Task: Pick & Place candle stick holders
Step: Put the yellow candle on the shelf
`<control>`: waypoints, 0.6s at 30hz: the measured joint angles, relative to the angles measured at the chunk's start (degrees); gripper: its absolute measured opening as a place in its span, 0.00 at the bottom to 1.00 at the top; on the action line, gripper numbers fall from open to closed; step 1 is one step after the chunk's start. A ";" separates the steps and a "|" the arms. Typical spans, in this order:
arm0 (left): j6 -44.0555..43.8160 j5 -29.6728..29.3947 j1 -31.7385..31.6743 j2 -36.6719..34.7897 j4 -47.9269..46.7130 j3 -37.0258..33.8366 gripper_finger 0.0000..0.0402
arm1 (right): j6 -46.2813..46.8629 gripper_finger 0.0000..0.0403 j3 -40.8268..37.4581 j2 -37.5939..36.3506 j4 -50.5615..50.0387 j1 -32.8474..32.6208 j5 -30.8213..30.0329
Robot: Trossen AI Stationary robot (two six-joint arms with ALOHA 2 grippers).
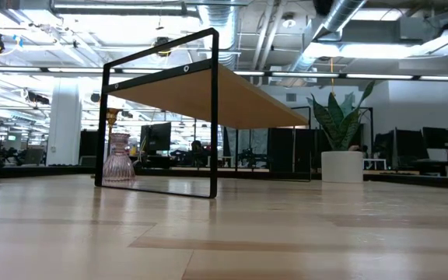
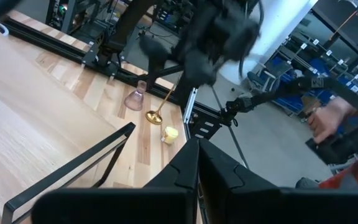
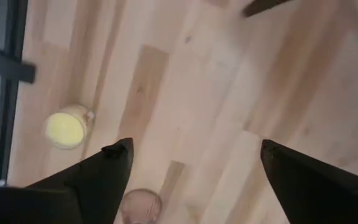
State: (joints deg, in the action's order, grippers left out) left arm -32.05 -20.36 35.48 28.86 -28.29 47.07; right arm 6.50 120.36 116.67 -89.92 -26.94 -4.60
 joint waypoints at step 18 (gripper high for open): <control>-0.39 0.01 0.00 0.11 -0.01 0.00 0.03 | 4.94 0.95 -9.99 2.66 12.57 -9.91 9.32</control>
State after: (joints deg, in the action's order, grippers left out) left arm -32.45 -20.35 35.48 28.97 -28.31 47.07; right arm 11.44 110.37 119.33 -77.36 -36.85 4.72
